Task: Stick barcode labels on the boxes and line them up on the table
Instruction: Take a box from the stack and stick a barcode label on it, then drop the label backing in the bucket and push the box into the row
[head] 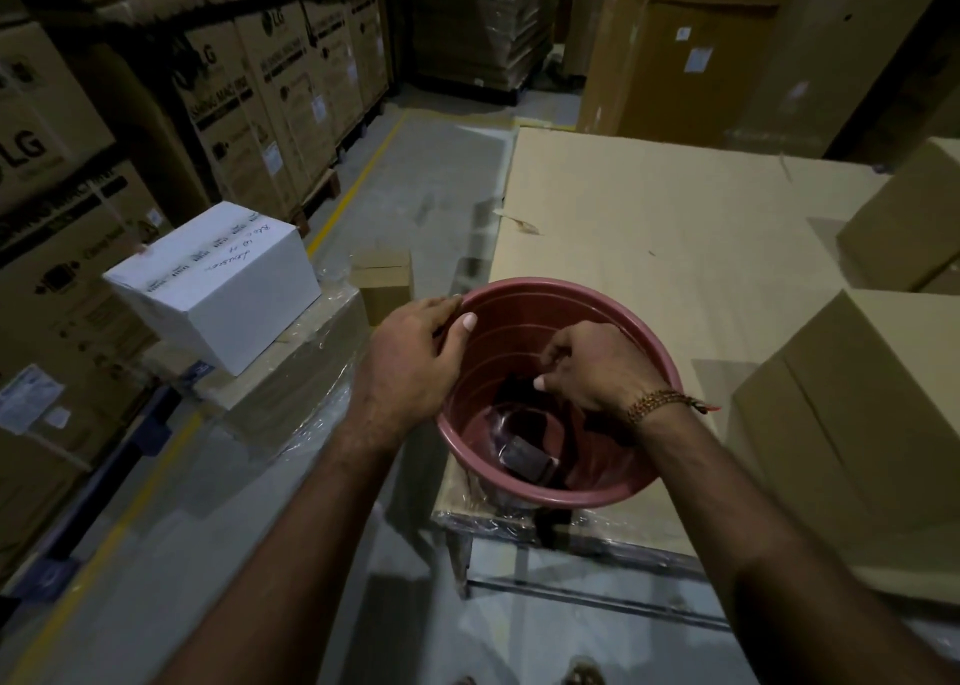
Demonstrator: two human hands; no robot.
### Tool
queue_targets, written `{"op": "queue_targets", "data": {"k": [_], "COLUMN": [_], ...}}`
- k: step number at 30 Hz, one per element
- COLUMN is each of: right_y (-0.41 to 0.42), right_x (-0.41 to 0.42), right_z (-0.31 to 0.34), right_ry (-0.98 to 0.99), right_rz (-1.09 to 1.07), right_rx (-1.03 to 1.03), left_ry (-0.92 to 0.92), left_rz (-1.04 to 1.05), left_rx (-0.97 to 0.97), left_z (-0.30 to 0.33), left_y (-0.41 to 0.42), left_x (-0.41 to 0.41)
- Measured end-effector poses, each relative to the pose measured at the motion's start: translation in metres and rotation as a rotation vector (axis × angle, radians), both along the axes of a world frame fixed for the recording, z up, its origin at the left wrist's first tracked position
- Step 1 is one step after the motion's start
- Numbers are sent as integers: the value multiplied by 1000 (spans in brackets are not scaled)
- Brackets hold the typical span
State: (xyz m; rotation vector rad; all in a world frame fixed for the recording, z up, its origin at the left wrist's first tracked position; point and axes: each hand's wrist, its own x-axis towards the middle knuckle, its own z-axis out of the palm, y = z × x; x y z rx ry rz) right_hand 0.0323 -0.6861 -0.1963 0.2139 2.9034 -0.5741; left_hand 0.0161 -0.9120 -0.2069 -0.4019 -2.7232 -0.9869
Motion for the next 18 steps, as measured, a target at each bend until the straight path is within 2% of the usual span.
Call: {"op": "queue_targets", "data": {"k": [10, 18], "right_y": [19, 90], "right_x": [50, 103], "right_z": [32, 52], "right_ry": [222, 395], "right_rz": [-32, -68], "right_rx": [-165, -227], "left_ry": [149, 237], "left_rz": [7, -134], "left_rx": [-109, -24], "left_z": [29, 59], "left_y": [34, 123], "left_x": [15, 53]}}
